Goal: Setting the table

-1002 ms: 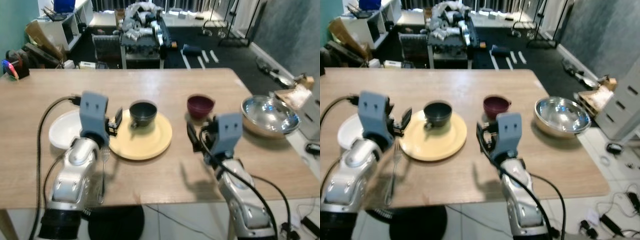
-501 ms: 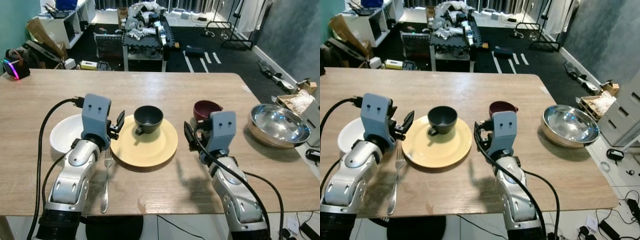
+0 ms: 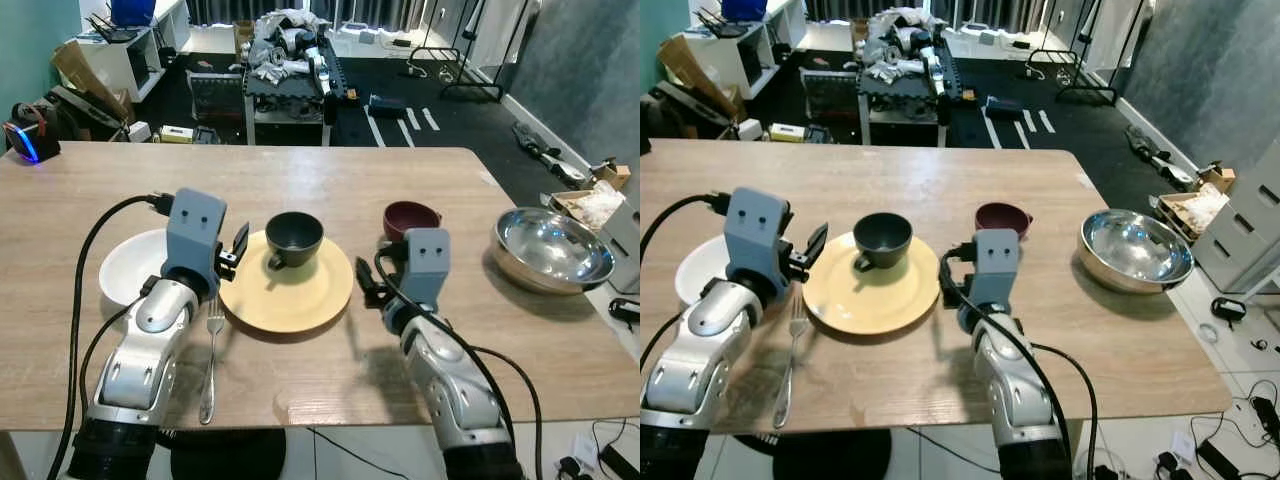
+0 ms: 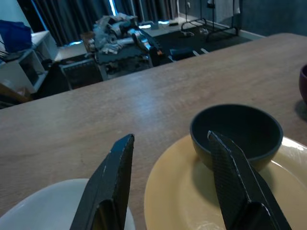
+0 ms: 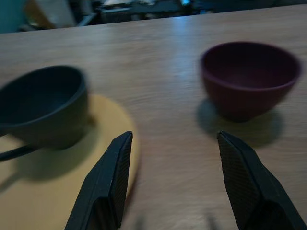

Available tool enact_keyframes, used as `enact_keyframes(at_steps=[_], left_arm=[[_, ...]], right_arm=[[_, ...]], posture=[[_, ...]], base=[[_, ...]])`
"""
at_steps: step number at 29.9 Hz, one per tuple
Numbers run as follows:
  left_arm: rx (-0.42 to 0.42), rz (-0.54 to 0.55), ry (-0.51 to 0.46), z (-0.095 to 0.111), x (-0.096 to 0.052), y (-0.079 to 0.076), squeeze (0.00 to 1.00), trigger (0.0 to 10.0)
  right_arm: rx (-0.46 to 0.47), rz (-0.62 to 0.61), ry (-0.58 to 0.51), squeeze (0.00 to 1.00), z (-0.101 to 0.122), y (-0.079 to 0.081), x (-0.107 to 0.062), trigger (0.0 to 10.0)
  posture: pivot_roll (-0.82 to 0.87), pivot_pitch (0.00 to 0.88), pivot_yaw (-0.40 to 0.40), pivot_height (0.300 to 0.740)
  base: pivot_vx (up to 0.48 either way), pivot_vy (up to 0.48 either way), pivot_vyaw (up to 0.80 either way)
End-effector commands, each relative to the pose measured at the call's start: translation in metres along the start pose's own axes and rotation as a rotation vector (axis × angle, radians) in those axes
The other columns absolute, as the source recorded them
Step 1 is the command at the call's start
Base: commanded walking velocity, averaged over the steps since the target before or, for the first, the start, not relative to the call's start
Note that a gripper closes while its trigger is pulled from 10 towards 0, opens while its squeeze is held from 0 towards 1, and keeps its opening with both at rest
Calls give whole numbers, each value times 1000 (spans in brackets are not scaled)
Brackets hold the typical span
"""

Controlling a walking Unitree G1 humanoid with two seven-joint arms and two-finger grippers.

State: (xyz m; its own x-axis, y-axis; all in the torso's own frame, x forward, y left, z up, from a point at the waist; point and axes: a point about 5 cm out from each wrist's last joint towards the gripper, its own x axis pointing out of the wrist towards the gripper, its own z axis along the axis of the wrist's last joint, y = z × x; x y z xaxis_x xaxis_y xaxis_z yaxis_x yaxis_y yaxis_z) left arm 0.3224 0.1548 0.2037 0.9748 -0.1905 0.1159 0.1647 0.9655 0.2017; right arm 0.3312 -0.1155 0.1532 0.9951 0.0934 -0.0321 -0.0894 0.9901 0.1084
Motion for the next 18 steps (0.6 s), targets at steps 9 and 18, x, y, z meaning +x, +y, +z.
enact_keyframes(at_steps=[9,18], left_arm=[[64,-29,-34,12,-1,-3,0,10000],[96,26,-21,20,-17,24,0,10000]], right_arm=[[-101,-20,-48,0,18,-7,30,10000],[-279,30,-96,0,46,-23,58,10000]], posture=[[65,1,24,740],[125,56,10,740]], base=[[0,0,0],[0,0,0]])
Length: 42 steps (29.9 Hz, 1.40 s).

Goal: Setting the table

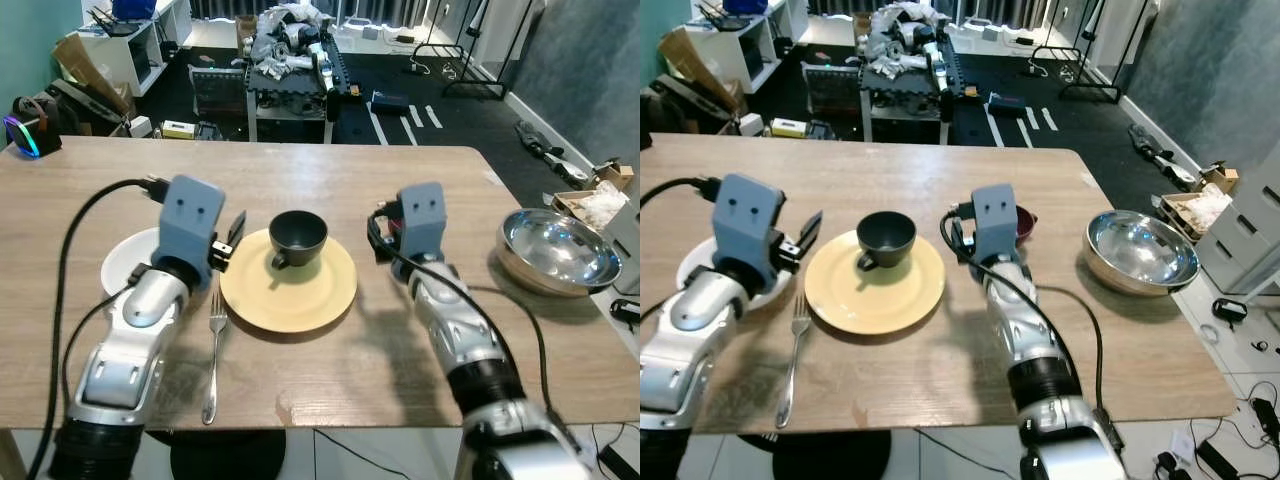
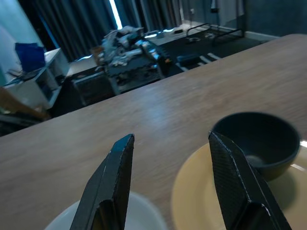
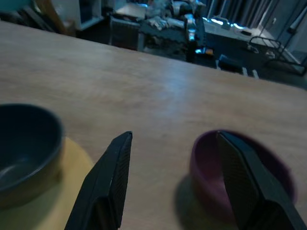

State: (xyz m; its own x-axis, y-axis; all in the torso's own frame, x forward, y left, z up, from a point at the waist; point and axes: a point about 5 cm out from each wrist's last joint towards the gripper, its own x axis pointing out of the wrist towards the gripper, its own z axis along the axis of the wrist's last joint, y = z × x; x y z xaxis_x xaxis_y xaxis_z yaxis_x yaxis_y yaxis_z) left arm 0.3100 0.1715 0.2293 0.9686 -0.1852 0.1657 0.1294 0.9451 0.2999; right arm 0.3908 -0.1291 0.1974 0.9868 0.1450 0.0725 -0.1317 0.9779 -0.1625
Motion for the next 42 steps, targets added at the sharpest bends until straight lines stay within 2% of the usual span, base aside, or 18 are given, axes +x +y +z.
enact_keyframes(at_steps=[1,2,3,7,14,17,19,27,29,30,32,36,37,38,39,42], left_arm=[[-6,17,31,-4,-7,8,0,10000],[-5,32,38,-4,-11,13,0,10000],[-5,32,38,-4,-11,13,0,10000],[4,69,57,-2,-23,28,0,10000],[17,77,71,3,-33,38,0,10000],[54,45,78,15,-44,58,0,10000],[70,22,79,19,-47,63,0,10000],[140,-43,83,36,-50,78,0,10000],[140,-43,83,36,-50,78,0,10000],[146,-44,78,41,-49,81,0,10000],[146,-43,76,42,-49,81,0,10000],[145,-41,74,43,-49,81,0,10000],[142,-42,75,44,-50,81,0,10000],[142,-42,75,44,-50,81,0,10000],[140,-42,77,44,-50,81,0,10000],[135,-49,86,44,-50,81,0,10000]], right_arm=[[-8,-33,15,0,-2,-14,3,10000],[-10,-51,17,0,-1,-22,4,10000],[-10,-51,17,0,-1,-22,4,10000],[-46,-46,49,0,-5,-39,5,10000],[-115,-8,82,0,-6,-49,8,10000],[-126,24,94,0,3,-65,10,10000],[-131,32,96,0,5,-69,10,10000],[-182,76,165,0,-3,-77,7,10000],[-182,76,165,0,-3,-77,7,10000],[-215,85,227,0,-10,-78,6,10000],[-223,84,248,0,-12,-79,5,10000],[-227,77,260,0,-13,-80,5,10000],[-231,75,265,0,-13,-81,5,4588],[-231,75,265,0,-13,-81,5,4588],[-242,74,264,0,-12,-82,5,0],[-265,82,254,0,-8,-84,6,0]], posture=[[125,56,10,740],[138,66,6,740],[138,66,6,740],[160,93,8,740],[179,124,16,740],[193,147,19,740],[196,150,21,740],[200,160,28,740],[200,160,28,740],[203,160,28,740],[203,160,28,740],[204,159,26,740],[204,157,26,740],[204,157,26,740],[202,154,25,740],[197,146,24,740]], base=[[0,0,0],[0,0,0],[0,0,0],[0,0,0],[0,0,0],[0,0,0],[0,0,0],[0,0,0],[0,0,0],[0,0,0],[0,0,0],[0,0,0],[0,0,0],[0,0,0],[0,0,0],[0,0,0]])
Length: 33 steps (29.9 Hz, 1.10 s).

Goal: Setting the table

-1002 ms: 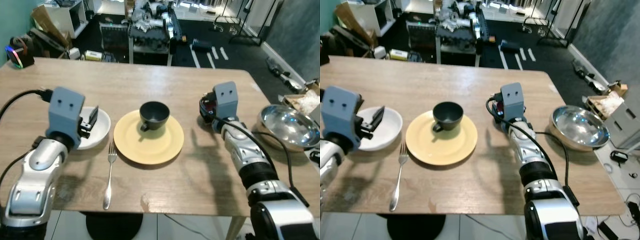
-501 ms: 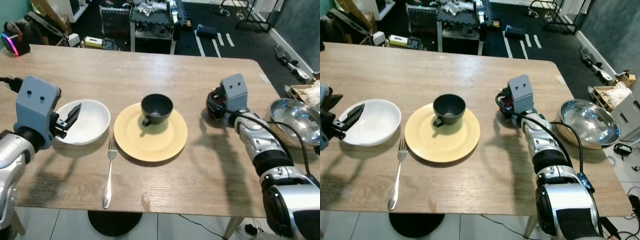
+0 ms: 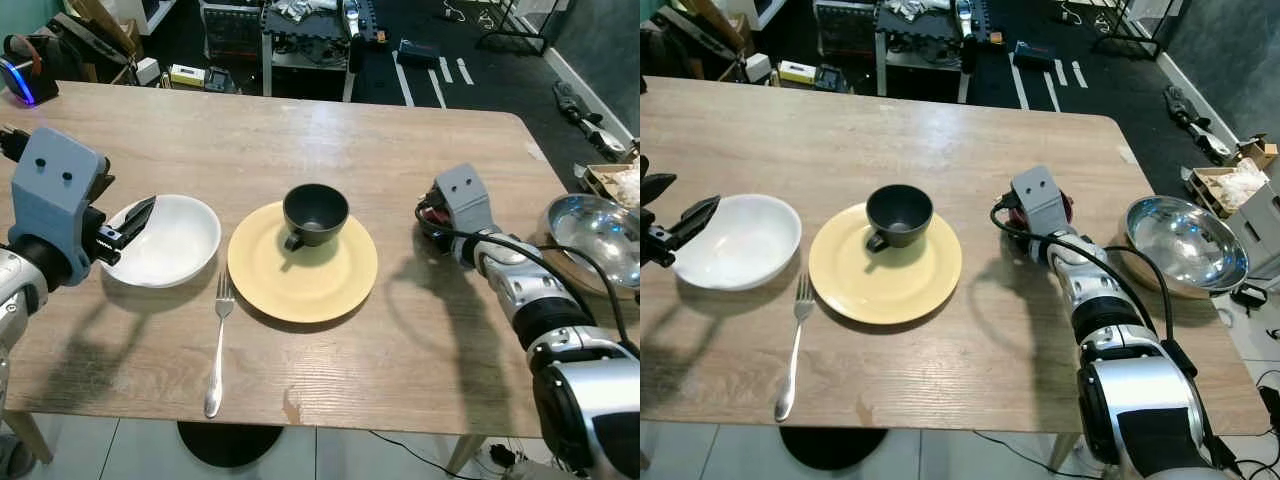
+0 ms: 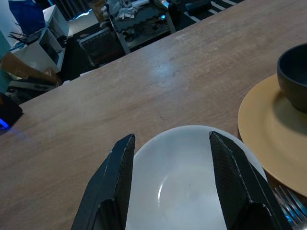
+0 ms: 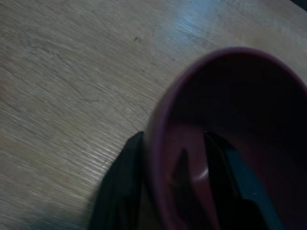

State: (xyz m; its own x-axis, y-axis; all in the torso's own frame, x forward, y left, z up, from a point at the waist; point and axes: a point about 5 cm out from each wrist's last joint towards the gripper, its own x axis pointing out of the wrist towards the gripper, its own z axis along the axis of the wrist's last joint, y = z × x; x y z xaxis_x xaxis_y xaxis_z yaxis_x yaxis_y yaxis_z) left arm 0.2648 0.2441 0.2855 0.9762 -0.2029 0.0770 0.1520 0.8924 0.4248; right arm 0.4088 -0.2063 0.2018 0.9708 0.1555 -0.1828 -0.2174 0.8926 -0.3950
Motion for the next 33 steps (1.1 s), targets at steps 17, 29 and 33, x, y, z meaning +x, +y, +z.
enact_keyframes(at_steps=[17,29,33], left_arm=[[-40,12,-4,-6,9,-6,0,10000],[-194,85,-45,-16,40,-35,0,10000],[-234,77,-36,-22,52,-52,0,10000]], right_arm=[[243,18,-101,0,4,-4,-2,0],[728,-106,-586,0,32,3,-52,10000],[740,-213,-626,0,21,26,-83,10000]], posture=[[148,85,15,740],[28,0,56,740],[-29,0,84,740]], base=[[0,0,0],[0,0,0],[0,0,0]])
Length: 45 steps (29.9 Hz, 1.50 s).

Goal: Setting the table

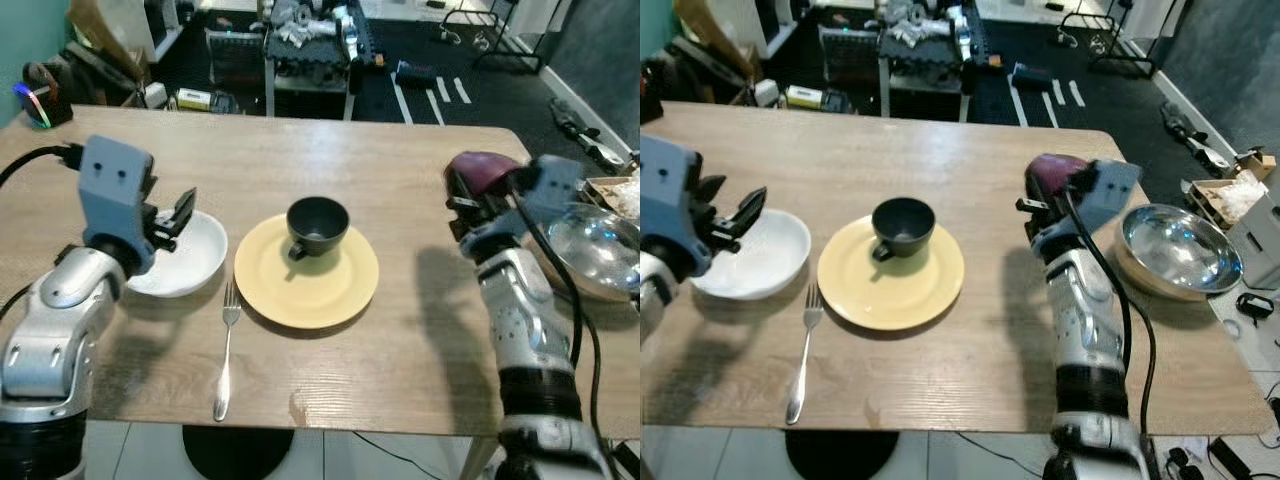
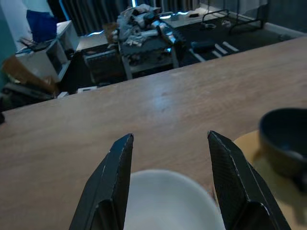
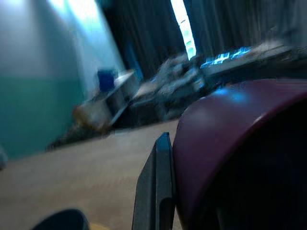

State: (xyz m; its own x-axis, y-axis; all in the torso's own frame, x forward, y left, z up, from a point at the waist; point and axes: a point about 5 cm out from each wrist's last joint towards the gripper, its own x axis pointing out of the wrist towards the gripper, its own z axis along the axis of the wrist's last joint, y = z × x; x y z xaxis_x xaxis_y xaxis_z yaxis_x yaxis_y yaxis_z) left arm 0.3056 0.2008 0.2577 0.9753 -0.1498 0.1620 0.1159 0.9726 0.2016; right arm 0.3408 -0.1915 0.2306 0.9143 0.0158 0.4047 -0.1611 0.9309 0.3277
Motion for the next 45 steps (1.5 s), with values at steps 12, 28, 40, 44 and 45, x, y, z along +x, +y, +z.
enact_keyframes(at_steps=[12,28,40,44,45], left_arm=[[-30,-8,19,-17,20,-22,0,10000],[-39,16,-6,-24,26,-29,0,10000],[-39,13,-16,-24,29,-32,0,10000],[-42,9,-20,-24,30,-34,0,10000],[-42,8,-20,-24,30,-34,0,10000]], right_arm=[[-176,-173,-54,0,5,0,-63,10000],[-181,-150,17,0,-6,13,-58,10000],[-181,-196,35,0,-7,6,-59,10000],[-189,-197,37,0,-6,5,-59,10000],[-190,-199,38,0,-6,4,-59,10000]], posture=[[-75,0,91,740],[-58,0,65,740],[-66,0,68,740],[-66,0,67,740],[-66,0,67,740]], base=[[0,0,0],[0,0,0],[0,0,-502],[0,0,-788],[0,0,-800]])
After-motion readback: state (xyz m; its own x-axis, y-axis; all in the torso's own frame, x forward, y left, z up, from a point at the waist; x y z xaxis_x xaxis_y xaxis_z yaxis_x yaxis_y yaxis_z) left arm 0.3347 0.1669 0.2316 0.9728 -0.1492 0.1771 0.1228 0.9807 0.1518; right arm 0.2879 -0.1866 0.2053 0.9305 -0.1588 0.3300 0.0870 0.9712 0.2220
